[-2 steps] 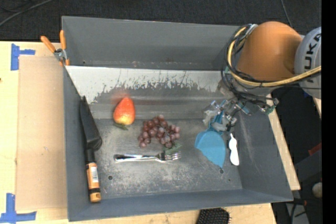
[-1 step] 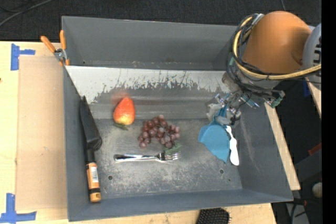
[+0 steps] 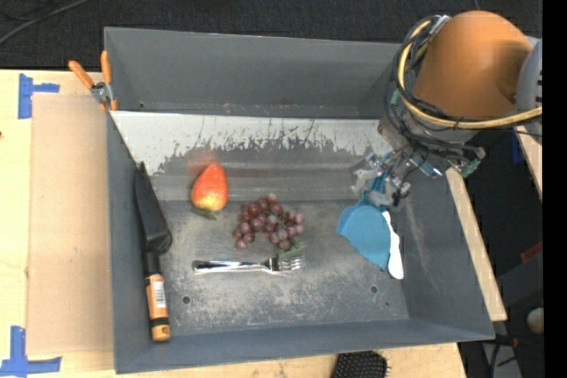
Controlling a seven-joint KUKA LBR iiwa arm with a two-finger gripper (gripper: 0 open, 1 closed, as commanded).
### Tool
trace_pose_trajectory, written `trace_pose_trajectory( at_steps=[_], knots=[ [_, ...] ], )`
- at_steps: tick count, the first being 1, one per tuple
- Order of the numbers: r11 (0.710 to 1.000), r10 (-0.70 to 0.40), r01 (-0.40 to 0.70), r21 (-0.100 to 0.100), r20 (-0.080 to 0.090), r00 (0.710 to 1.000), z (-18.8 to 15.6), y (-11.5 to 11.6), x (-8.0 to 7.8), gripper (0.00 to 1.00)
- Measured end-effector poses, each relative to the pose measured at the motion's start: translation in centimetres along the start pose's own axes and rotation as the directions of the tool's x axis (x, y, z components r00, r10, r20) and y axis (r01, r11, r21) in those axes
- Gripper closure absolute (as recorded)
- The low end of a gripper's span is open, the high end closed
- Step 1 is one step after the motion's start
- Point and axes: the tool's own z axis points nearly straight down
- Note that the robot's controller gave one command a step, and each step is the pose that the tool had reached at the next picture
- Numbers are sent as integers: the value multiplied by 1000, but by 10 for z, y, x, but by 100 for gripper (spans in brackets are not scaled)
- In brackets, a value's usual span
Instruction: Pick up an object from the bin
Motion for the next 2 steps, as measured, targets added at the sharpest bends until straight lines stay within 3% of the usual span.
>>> trace_pose_trajectory(
  at_steps=[2],
  knots=[
    [1000, 5, -5, -3, -1, 1000, -40, 1, -1, 100]
  ],
)
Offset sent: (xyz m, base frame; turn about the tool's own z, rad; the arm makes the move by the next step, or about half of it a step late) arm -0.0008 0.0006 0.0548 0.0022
